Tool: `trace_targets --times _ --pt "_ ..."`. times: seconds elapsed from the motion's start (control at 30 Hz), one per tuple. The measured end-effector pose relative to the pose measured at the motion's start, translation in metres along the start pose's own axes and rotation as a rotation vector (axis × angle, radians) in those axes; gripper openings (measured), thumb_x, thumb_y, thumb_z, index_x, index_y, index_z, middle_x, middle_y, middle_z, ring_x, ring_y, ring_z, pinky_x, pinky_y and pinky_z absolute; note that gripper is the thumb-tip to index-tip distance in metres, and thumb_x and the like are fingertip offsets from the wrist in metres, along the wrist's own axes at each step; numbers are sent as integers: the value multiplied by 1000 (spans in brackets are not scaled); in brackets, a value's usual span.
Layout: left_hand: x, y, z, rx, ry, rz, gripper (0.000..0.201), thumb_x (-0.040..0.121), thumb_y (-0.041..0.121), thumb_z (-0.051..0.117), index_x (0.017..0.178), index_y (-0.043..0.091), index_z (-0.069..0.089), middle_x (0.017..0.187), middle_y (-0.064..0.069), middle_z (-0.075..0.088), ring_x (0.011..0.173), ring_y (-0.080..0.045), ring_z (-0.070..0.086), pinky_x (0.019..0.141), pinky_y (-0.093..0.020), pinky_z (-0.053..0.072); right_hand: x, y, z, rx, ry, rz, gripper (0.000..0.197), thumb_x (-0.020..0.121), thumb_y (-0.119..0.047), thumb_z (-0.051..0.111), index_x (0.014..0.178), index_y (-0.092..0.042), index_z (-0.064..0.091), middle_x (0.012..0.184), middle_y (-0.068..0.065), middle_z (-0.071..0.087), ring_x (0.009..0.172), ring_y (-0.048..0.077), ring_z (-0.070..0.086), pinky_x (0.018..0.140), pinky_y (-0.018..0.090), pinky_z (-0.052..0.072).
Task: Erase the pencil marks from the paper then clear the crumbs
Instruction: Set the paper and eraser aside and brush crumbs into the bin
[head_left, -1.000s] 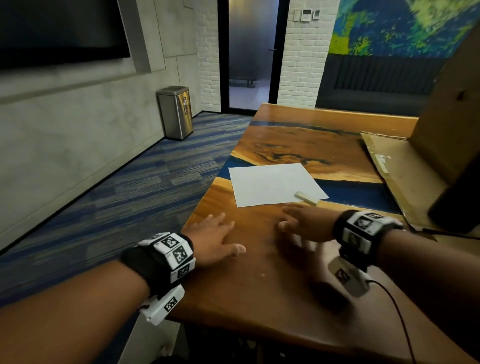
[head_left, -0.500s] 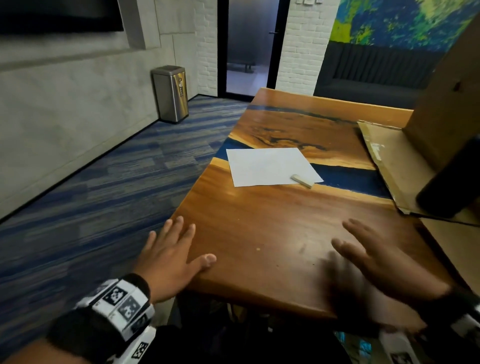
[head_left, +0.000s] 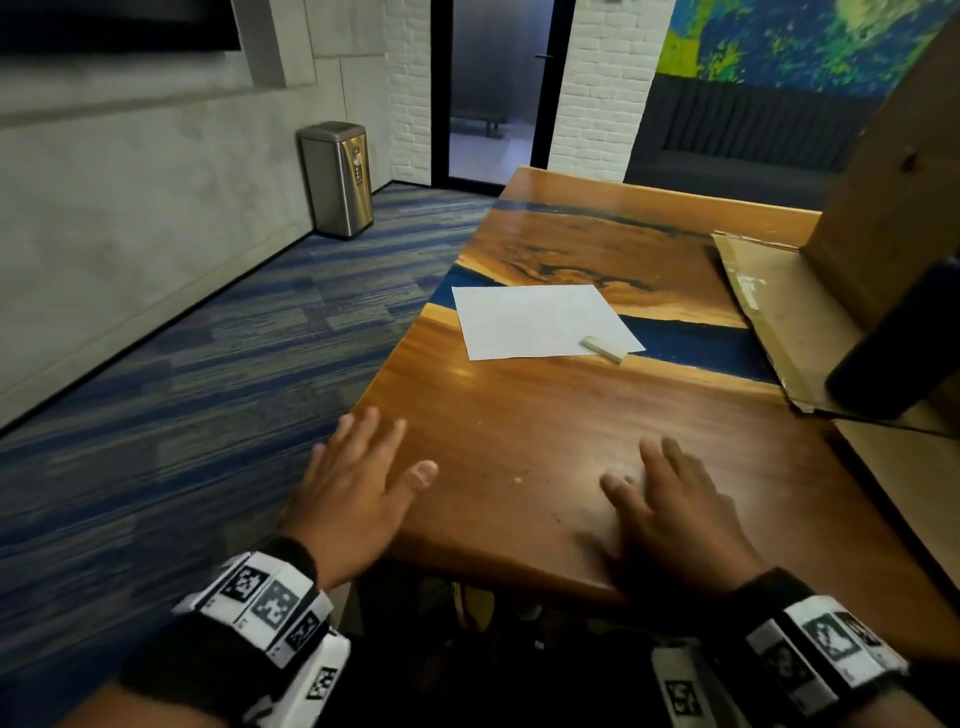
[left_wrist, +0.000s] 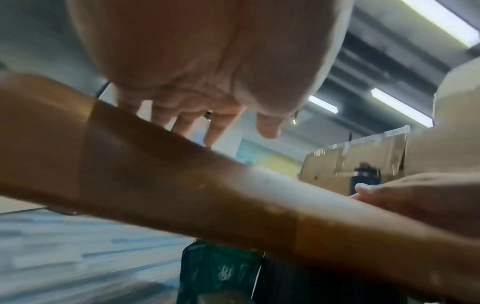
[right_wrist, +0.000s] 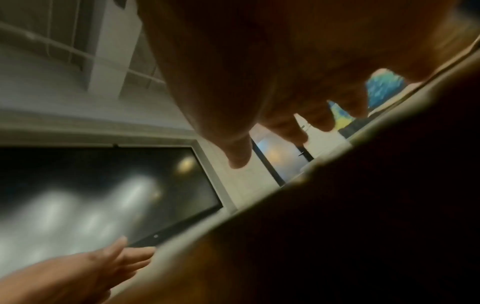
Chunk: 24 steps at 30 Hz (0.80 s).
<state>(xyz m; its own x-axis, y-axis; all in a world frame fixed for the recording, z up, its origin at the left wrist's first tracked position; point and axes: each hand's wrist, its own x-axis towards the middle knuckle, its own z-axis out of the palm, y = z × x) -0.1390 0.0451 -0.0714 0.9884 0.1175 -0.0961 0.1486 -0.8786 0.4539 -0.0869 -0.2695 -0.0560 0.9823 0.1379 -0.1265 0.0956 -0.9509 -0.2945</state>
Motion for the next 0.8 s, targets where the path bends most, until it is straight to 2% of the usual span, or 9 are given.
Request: trace_targets --times 0.07,0.17,0.23,0.3,0.4,0.53,0.63,0.7,0.8 --pt "-5 5 8 183 -105 -56 93 86 83 -1 163 30 1 169 -1 -17 154 -21 -21 124 -45 -13 -4 -6 17 -214 -86 6 75 88 -81 16 150 -40 26 166 1 8 151 31 7 116 61 16" --pt "-21 42 19 -35 -235 182 94 84 87 -1 162 35 8 166 16 -11 153 -10 -21 120 -30 -16 -34 -53 26 -1 -293 -346 77 91 -73 9 158 -36 9 163 -15 -8 154 19 -7 123 44 0" --pt "-25 61 3 -348 -311 200 82 90 81 17 160 39 20 161 28 3 150 5 -7 117 -19 -3 -36 -65 0 439 -392 -517 60 99 -59 29 155 -37 27 161 -20 25 148 5 27 121 29 20" --pt "-12 65 -18 -368 -256 228 75 92 70 31 160 38 24 165 23 12 151 5 7 120 -22 9 -12 -47 -29 622 -261 -470 46 100 -39 47 146 -36 44 140 -22 55 126 -9 49 113 27 37" --pt "24 58 -41 -35 -207 200 77 99 63 44 163 33 15 169 15 6 156 -8 7 124 -35 10 41 -9 -59 325 -59 -274 54 96 -45 54 146 -26 47 145 -9 53 128 2 52 114 38 38" --pt "68 48 -43 281 -360 23 87 97 70 41 164 25 6 172 1 -6 158 -23 -2 126 -48 7 75 2 -49 -269 -238 -65 80 85 -77 28 137 -19 48 148 8 43 128 28 44 105 42 40" --pt "75 48 -36 418 -470 44 97 90 82 34 164 27 4 171 -1 -13 158 -26 -6 126 -53 6 51 -23 -21 -358 -417 -215 91 85 -83 20 157 -30 12 167 -4 0 153 31 3 117 62 18" --pt "67 59 -43 367 -590 188 82 95 75 35 163 30 20 172 2 0 158 -22 4 124 -43 7 23 -46 -20 -296 -535 -522 83 91 -77 24 159 -32 4 168 -5 -5 154 23 -2 121 57 10" --pt "63 71 -56 111 -584 313 51 101 61 45 136 30 65 147 7 57 132 -12 53 119 -33 31 27 -51 -45 42 -588 -716 61 95 -66 39 150 -41 32 154 -8 41 137 15 43 113 44 37"
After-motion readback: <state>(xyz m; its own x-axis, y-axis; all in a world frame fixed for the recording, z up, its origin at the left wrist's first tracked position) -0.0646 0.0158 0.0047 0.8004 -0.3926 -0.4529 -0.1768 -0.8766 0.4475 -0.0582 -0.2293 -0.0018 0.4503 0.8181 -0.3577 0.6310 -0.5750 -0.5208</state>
